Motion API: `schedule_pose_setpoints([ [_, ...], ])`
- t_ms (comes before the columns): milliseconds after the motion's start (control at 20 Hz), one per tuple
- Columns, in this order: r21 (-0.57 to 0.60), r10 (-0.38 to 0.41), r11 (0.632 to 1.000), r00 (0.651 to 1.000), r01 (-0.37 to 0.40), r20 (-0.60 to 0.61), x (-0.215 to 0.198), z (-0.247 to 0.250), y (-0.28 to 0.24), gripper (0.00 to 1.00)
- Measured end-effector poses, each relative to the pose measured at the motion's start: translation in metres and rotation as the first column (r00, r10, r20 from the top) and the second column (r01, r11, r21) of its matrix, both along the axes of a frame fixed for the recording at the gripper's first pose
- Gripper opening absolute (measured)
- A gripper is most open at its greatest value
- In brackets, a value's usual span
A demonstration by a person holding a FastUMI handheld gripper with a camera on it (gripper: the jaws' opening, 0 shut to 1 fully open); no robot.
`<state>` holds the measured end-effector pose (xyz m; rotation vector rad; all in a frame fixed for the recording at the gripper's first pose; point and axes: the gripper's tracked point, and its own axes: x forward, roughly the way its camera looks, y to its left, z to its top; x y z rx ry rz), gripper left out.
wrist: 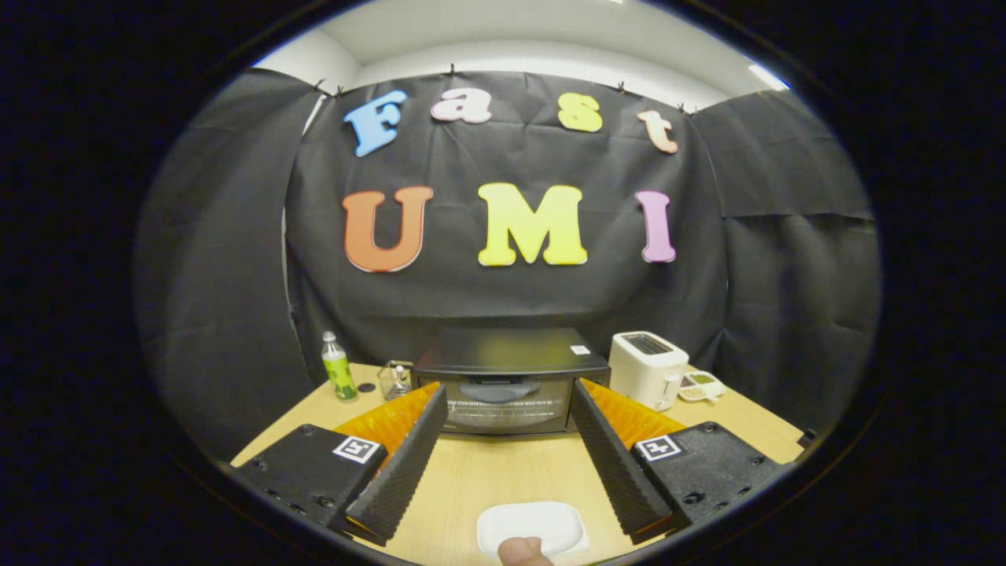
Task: Open the toaster oven, put the food inside, and close the toaster oven door.
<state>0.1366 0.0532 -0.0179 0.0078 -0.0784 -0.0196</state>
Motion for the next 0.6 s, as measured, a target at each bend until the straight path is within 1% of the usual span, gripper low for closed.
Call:
schedule_pose_setpoints([
  [100,-0.032,-0.01,0.999,0.998,0.012,0.061,-0.042,0.02,0.001,1.0],
  [250,-0.038,0.036,0.999,0.997,-0.033,0.062,-0.096,0.026,0.012,1.0],
  [300,-0.029,0.035,0.999,0.997,-0.033,0.061,-0.112,0.028,0.01,1.0],
  [450,-0.056,0.031,0.998,0.997,-0.027,0.067,-0.148,0.026,0.003,1.0],
  [550,-0.082,0.019,0.997,0.996,-0.012,0.086,-0.163,0.023,-0.002,1.0],
  [600,-0.089,0.034,0.996,0.996,-0.027,0.083,-0.169,0.014,-0.002,1.0],
])
